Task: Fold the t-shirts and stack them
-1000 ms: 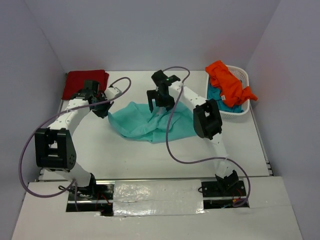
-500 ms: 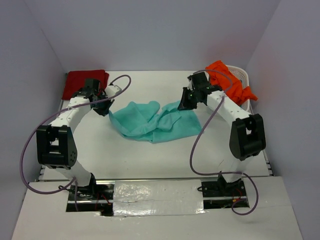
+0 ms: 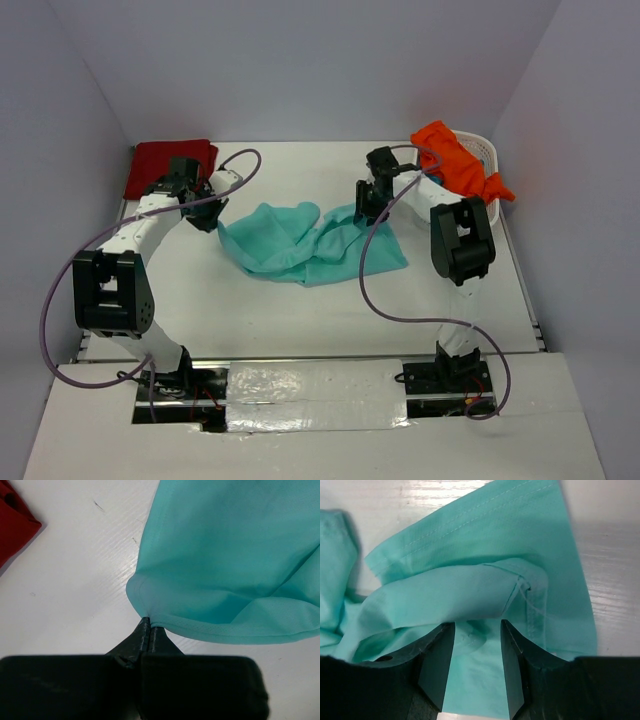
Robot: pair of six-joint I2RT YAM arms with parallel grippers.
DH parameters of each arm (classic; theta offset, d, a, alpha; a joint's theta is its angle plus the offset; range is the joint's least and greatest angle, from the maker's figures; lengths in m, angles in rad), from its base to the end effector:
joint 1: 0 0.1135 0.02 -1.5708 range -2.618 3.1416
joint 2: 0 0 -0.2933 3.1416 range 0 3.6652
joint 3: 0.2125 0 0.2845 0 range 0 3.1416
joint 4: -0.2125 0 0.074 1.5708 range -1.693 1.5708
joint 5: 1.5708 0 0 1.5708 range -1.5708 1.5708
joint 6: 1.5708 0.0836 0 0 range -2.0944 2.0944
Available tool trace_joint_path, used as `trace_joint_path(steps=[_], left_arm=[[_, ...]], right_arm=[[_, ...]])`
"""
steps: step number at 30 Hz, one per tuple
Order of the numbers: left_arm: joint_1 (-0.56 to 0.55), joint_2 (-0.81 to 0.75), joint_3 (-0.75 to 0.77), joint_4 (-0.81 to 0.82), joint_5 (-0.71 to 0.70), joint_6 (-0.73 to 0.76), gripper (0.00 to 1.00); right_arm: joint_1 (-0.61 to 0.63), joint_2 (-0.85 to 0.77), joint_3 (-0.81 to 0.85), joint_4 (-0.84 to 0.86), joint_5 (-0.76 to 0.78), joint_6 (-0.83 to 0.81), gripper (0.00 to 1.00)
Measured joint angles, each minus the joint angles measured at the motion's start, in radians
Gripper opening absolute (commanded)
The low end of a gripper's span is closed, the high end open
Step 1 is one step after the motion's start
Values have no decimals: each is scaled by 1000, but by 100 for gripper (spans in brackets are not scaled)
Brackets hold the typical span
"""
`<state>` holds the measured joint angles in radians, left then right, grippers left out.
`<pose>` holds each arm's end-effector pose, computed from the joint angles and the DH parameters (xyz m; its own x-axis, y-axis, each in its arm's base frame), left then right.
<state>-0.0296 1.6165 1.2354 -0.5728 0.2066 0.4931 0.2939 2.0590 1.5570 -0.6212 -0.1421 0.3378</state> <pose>0.4033 -0.0291 0.2317 -0.6483 0.4827 -0.5888 0.5160 0.8472 0.1265 0.4733 0.1556 0.1500 -0.9286 0.0617 -0.3660 -0.0399 0.9637 0.2639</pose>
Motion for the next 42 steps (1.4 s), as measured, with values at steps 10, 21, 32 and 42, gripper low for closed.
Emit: trace_joint_path(steps=[10, 21, 32, 42], left_arm=[[0, 0, 2, -2, -1, 0, 0], [0, 0, 2, -2, -10, 1, 0], [0, 0, 2, -1, -20, 1, 0], [70, 104, 237, -3, -54, -64, 0]], right_arm=[[26, 33, -12, -18, 14, -26, 49], [57, -20, -78, 7, -11, -25, 40], [79, -18, -80, 5, 5, -23, 0], [-33, 50, 314, -196, -130, -24, 0]])
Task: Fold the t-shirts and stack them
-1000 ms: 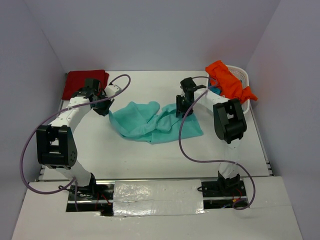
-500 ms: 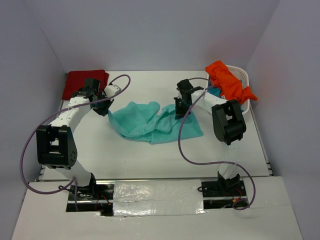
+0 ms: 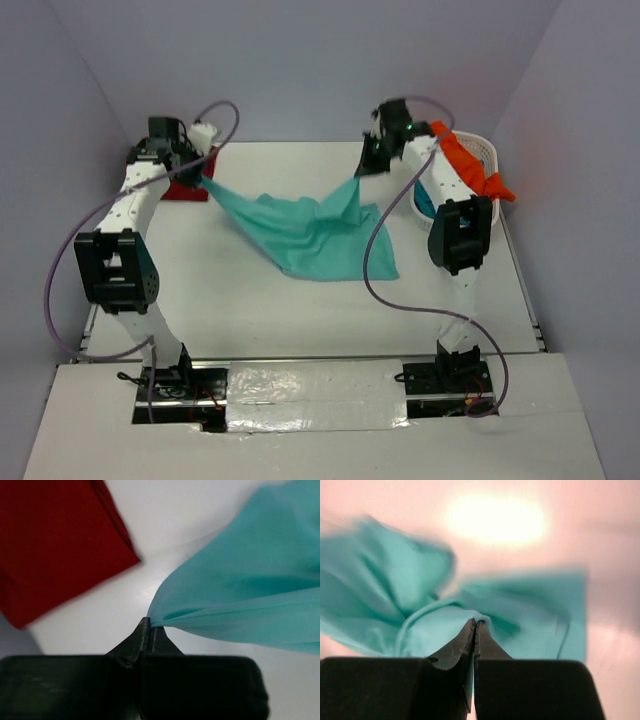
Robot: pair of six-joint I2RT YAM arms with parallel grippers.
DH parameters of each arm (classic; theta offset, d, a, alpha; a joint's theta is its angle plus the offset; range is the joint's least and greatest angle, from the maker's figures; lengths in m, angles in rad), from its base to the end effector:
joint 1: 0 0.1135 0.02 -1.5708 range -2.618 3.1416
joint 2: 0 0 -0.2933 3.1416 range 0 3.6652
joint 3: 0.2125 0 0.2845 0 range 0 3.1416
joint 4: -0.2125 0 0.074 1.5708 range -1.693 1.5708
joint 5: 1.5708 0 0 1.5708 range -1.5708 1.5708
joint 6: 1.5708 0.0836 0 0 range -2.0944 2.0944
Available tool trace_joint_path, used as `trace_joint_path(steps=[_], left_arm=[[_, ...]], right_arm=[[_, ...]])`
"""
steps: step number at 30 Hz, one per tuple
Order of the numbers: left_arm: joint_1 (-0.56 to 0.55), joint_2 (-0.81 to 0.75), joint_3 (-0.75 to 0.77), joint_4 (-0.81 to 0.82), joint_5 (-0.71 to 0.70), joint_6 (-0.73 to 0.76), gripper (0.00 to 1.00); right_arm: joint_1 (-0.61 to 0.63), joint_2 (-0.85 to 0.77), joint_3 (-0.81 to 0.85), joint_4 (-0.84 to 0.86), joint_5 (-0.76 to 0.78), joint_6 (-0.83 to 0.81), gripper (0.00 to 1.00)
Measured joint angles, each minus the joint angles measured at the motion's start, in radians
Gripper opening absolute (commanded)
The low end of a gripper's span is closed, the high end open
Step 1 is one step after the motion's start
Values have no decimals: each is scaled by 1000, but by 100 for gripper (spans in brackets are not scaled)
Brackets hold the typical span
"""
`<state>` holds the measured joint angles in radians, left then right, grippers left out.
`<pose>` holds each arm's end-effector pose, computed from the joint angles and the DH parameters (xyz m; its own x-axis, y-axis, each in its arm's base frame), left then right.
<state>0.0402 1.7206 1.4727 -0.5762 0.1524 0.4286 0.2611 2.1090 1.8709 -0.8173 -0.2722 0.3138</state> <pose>0.4546 0.0056 0.2785 -0.6407 0.3854 -0.6641 0.3624 0.9143 0.1809 0.5071 0.1588 0.2236 -0.9158 0.0630 -0.3966 -0.0988 0.9219 0.3746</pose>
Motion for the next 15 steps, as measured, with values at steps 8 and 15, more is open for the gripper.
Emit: trace_joint_path(steps=[8, 15], left_arm=[[50, 278, 760, 101, 23, -150, 0], [60, 86, 575, 256, 87, -164, 0]], right_arm=[[-261, -134, 410, 134, -58, 92, 0], [-268, -468, 238, 221, -85, 82, 0]])
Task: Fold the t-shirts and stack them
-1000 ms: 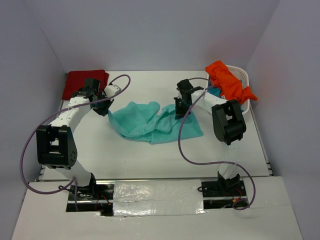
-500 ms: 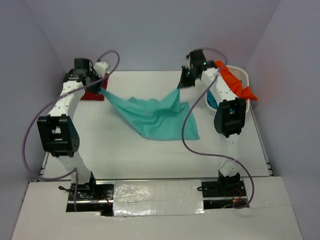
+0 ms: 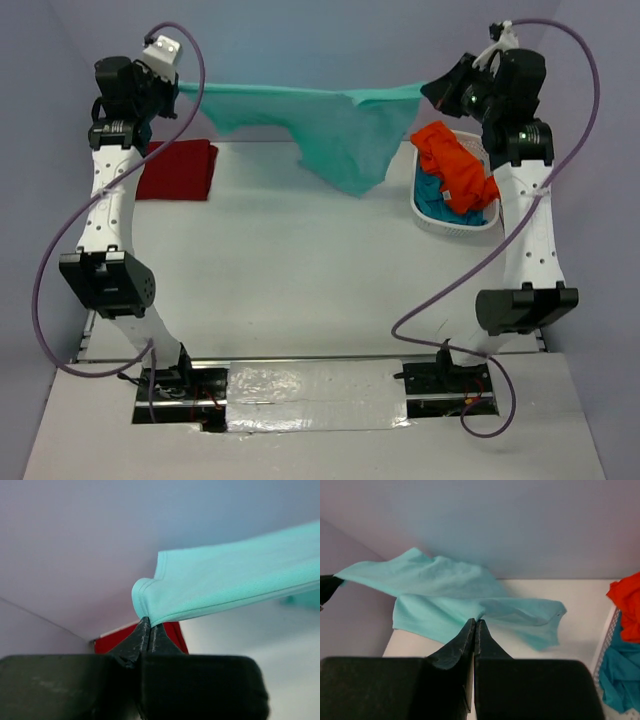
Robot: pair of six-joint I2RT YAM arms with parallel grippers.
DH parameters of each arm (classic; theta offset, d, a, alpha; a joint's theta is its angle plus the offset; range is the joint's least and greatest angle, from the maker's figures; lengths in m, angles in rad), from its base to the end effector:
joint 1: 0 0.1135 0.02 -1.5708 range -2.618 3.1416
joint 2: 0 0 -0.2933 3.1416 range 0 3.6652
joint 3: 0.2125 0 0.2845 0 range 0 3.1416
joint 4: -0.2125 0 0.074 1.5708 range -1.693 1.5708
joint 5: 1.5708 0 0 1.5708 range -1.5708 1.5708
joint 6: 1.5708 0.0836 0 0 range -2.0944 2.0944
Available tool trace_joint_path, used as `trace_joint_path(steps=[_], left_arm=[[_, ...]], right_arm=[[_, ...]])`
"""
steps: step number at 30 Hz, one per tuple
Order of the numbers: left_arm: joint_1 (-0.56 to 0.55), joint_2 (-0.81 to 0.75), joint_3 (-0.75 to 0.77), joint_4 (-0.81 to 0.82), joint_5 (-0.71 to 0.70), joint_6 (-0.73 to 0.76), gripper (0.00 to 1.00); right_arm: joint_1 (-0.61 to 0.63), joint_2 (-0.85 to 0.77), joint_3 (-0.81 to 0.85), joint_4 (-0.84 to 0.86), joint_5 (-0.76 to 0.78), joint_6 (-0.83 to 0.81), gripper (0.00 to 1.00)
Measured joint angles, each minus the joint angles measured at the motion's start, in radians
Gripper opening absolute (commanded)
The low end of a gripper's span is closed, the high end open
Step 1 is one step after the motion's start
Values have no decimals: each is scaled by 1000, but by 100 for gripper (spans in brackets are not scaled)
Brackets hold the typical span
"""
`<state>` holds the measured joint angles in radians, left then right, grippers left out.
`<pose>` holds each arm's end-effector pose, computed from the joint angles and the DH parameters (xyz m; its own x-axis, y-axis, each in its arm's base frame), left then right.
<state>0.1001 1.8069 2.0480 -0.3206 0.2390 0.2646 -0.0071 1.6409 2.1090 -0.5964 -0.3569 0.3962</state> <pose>0.4986 0.0302 0.5110 -0.0402 0.2513 -0.9671 0.1536 0.9579 0.2426 0.4129 0.0263 0.5656 -0.2492 0.3634 -0.8977 -0.2641 0.8663 0.4240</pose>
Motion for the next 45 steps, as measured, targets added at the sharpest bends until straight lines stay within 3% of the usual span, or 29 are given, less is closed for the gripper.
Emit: trace_joint_path(steps=[6, 11, 18, 24, 31, 40, 44, 45], left_arm=[[10, -205, -405, -36, 0, 131, 0], [11, -392, -742, -183, -18, 285, 0], [13, -571, -1060, -428, -66, 468, 0], [14, -588, -1159, -541, -97, 520, 0], [14, -549, -1124, -531, -111, 480, 0], [14, -135, -832, -368, -138, 308, 0], [11, -59, -808, -340, -138, 282, 0], [6, -52, -808, -339, -138, 279, 6]], right_arm=[[18, -251, -607, 93, 10, -18, 0], [104, -488, -1121, 24, 68, -7, 0], [313, -868, -1444, -90, 138, 72, 0], [385, -781, -1467, -103, 162, 114, 0], [382, -592, -1447, -32, 208, 111, 0], [357, -288, -1266, 104, 249, 54, 0], [355, -184, -1192, 124, 265, 16, 0], [355, -162, -1175, 125, 267, 5, 0]])
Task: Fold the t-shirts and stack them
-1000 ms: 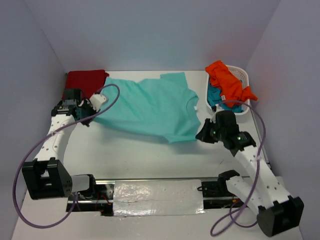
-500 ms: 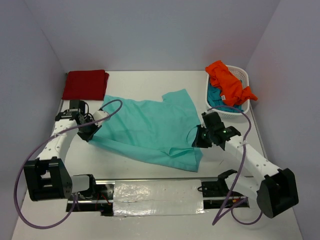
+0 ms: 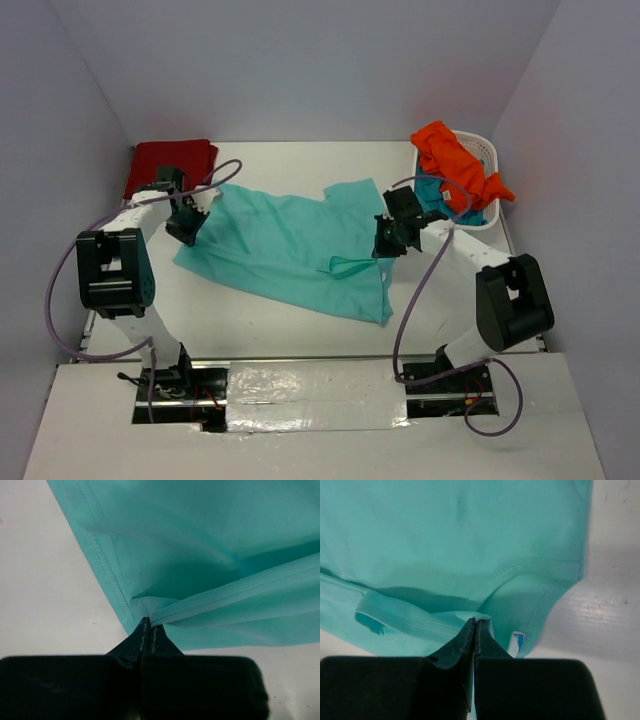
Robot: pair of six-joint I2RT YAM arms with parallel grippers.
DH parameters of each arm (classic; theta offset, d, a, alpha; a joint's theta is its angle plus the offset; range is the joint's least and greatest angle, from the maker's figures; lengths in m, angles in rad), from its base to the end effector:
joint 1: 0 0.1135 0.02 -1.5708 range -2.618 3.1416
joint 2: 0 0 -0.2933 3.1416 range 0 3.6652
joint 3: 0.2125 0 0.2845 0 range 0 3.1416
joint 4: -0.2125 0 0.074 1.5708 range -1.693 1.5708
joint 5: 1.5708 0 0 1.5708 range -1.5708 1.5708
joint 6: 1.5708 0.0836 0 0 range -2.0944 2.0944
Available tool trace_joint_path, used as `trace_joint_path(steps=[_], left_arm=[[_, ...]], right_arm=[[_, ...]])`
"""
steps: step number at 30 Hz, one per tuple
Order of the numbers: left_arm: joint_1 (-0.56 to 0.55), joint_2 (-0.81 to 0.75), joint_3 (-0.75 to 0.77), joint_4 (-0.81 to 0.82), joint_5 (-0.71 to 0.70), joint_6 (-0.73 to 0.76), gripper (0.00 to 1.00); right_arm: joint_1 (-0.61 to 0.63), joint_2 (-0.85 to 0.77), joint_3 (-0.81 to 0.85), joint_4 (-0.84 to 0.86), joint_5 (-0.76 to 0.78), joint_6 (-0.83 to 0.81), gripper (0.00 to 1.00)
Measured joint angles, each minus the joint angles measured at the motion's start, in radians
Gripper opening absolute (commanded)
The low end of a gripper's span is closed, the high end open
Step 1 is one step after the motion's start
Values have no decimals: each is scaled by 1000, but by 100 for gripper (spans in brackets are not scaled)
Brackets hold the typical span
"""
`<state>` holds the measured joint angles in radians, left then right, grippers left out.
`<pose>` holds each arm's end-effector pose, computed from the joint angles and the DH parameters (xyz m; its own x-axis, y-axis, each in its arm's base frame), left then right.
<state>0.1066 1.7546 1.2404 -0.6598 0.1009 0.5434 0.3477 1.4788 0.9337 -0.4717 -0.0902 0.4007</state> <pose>0.4046 0.0348 0.1724 -0.8197 0.4297 -0.3788 0.4167 0.9010 0.1203 0.3215 0.1245 0.1789 -0.8859 0.0921 -0.4545 -0.0416 0.9603 0.2757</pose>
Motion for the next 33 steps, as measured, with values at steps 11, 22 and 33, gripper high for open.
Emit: trace_joint_path(steps=[11, 22, 33], left_arm=[[30, 126, 198, -24, -37, -134, 83], [160, 43, 62, -79, 97, -232, 83], [145, 145, 42, -39, 101, -233, 21]], right_arm=[[-108, 193, 219, -57, 20, -54, 73], [-80, -255, -153, -117, -98, 59, 80], [13, -182, -386, 18, -303, 219, 46]])
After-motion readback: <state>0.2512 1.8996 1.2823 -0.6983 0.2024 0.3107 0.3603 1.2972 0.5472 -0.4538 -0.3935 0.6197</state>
